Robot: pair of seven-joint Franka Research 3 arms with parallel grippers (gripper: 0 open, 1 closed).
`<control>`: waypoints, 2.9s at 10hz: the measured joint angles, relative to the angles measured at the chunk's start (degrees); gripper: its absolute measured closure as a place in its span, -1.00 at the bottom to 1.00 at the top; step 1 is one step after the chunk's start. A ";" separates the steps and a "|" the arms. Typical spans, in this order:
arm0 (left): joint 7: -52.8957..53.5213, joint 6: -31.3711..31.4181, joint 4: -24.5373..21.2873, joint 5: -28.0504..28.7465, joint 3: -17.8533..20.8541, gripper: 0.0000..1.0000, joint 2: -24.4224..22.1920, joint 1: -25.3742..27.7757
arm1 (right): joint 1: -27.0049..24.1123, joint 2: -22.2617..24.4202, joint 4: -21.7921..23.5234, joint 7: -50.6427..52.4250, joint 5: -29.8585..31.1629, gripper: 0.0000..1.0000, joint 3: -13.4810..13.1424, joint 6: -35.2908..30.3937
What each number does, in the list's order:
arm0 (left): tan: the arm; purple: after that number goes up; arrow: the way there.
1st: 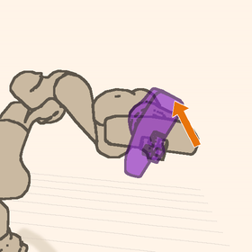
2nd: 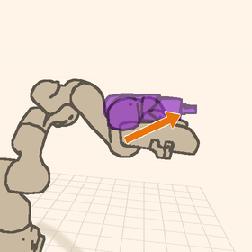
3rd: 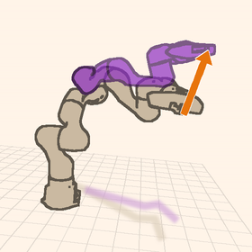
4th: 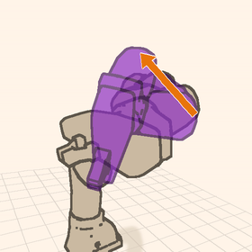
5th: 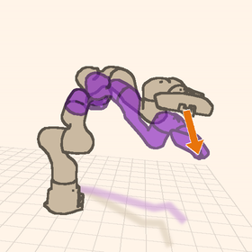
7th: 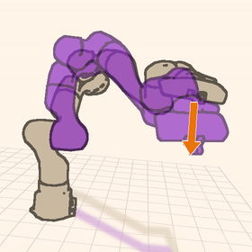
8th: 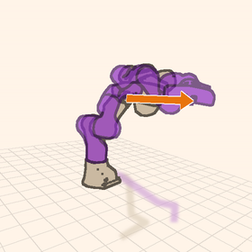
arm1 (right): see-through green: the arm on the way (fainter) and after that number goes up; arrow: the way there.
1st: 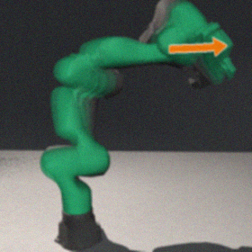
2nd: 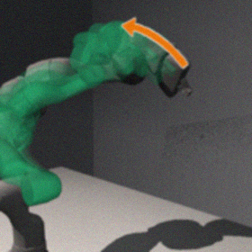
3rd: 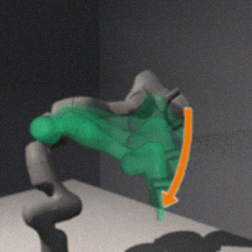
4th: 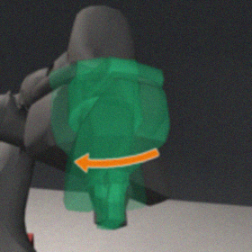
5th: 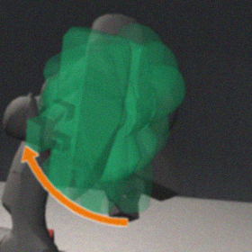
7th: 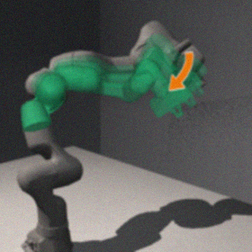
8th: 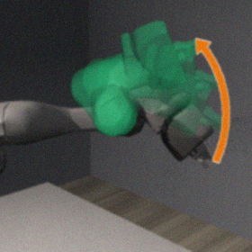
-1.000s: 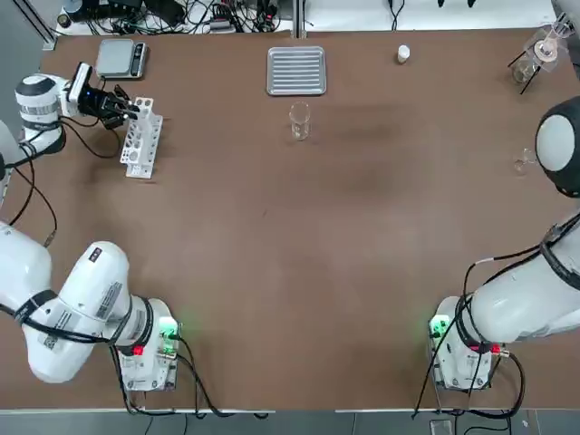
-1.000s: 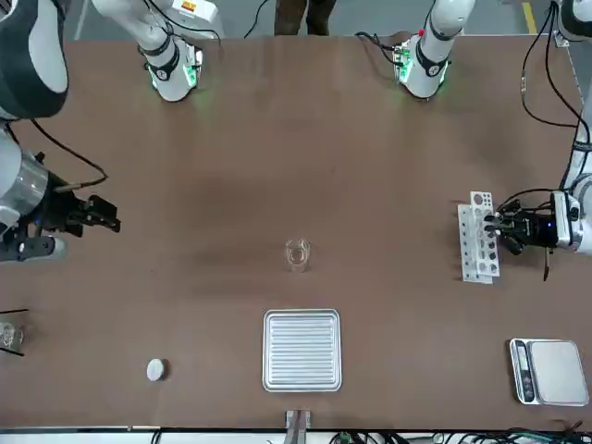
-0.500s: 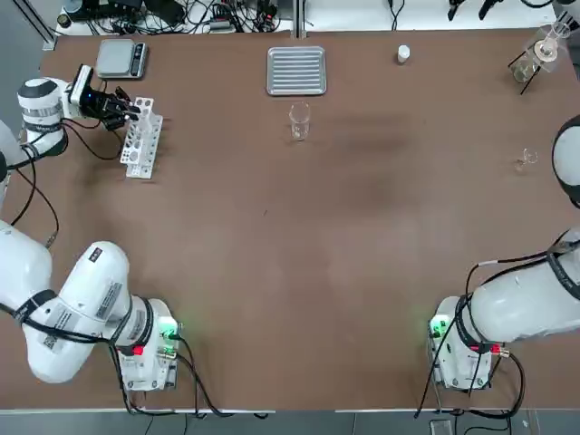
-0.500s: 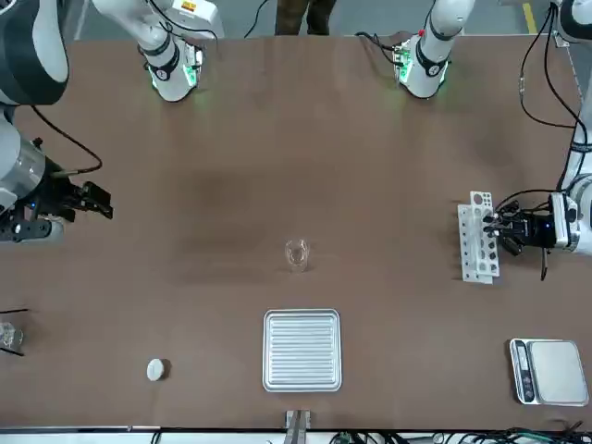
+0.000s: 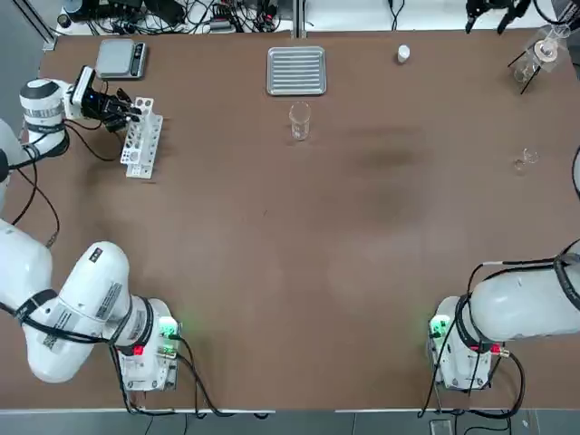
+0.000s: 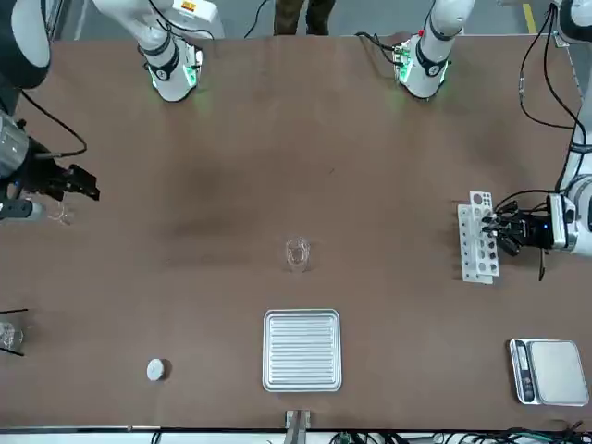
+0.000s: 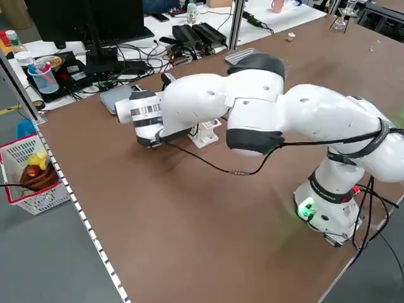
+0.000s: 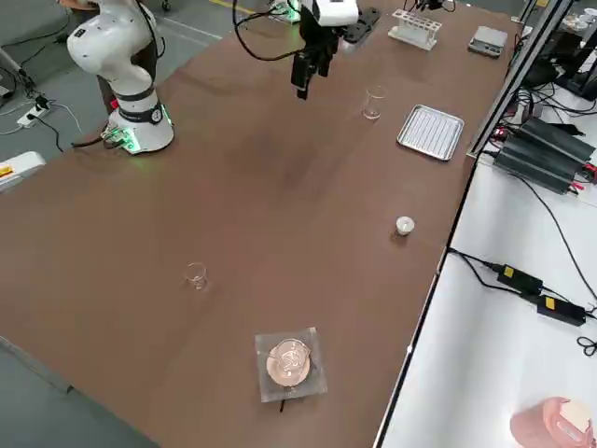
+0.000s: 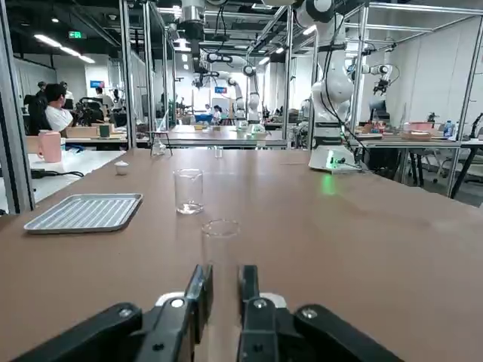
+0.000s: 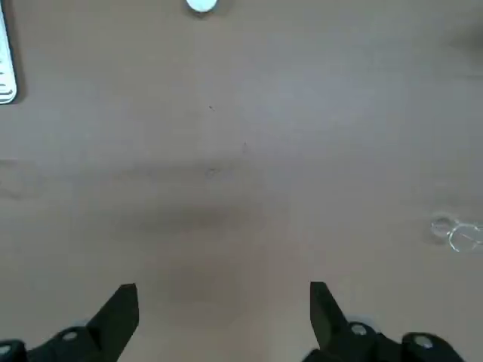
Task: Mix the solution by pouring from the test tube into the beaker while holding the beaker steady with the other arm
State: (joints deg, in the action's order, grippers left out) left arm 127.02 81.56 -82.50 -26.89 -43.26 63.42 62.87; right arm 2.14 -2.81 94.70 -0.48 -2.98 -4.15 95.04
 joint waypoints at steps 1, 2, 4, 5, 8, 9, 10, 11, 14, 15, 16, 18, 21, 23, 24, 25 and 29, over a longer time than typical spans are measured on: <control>0.00 0.03 0.00 0.00 0.20 0.57 0.02 -0.12 | -1.02 0.47 0.48 0.00 0.00 -1.00 0.03 0.00; 0.00 0.05 0.00 0.00 0.33 0.57 0.04 -0.20 | -1.71 0.81 0.85 0.00 0.00 -1.00 0.09 0.00; 0.00 0.09 0.00 -0.01 0.46 0.53 0.05 -0.31 | -2.01 1.43 1.14 0.00 0.07 -1.00 0.87 0.02; 0.00 0.10 0.00 -0.01 0.48 0.51 0.05 -0.34 | -2.01 1.98 1.13 -0.07 0.76 -1.00 1.63 0.12; 0.01 0.11 0.00 -0.09 0.51 0.42 0.06 -0.37 | -2.01 4.39 -0.05 -0.44 2.26 -1.00 2.88 0.19; 0.00 0.11 0.01 -0.28 0.51 0.42 0.06 -0.38 | -2.01 4.69 -1.14 -0.44 3.24 -1.00 3.11 -0.35; 0.00 0.11 0.01 -0.51 0.51 0.42 0.06 -0.38 | -1.98 4.78 -1.89 -0.44 3.93 -1.00 3.30 -0.92; 0.01 0.12 0.03 -0.59 0.51 0.42 0.06 -0.38 | -1.96 4.77 -2.12 -0.51 4.16 -1.00 3.41 -1.07; 0.01 0.13 0.25 -0.93 0.52 0.34 0.06 -0.38 | -2.00 4.93 -2.24 -0.72 4.29 -1.00 3.43 -0.92; 0.01 0.13 0.32 -1.23 0.51 0.22 0.06 -0.38 | -2.00 4.97 -2.24 -0.79 4.30 -1.00 3.43 -0.86; 0.01 0.13 0.37 -1.32 0.51 0.11 0.06 -0.38 | -2.00 4.97 -2.24 -0.83 4.30 -1.00 3.43 -0.67; 0.01 0.12 0.71 -1.54 0.35 -0.46 0.00 -0.38 | -2.00 4.97 -2.24 -0.90 4.30 -1.00 3.49 -0.43; 0.01 0.04 1.26 -2.09 0.04 -0.98 -1.84 -0.37 | -2.00 4.97 -2.23 -0.98 4.27 -1.00 3.53 -0.43; 0.01 -1.57 1.54 -2.14 -0.02 -0.98 -4.47 -0.27 | -1.99 4.97 -2.22 -1.03 4.27 -1.00 3.56 -0.34; -0.05 -3.14 1.66 -2.14 -0.03 -0.98 -6.62 -0.14 | -1.98 4.97 -2.21 -1.07 4.27 -1.00 3.59 -0.19; -0.80 -4.35 1.73 -2.14 -0.04 -0.98 -9.30 -0.01 | -1.97 4.97 -2.20 -1.13 4.26 -1.00 3.62 -0.11; -9.95 -6.20 2.47 -2.14 -0.18 -0.98 -23.27 0.01 | -1.93 4.97 -2.16 -1.19 4.24 -1.00 3.72 0.45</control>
State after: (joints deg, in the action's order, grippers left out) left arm 117.07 75.36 -80.03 -29.03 -43.44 40.15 62.88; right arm 0.21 2.16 92.54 -1.66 1.26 -0.43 95.49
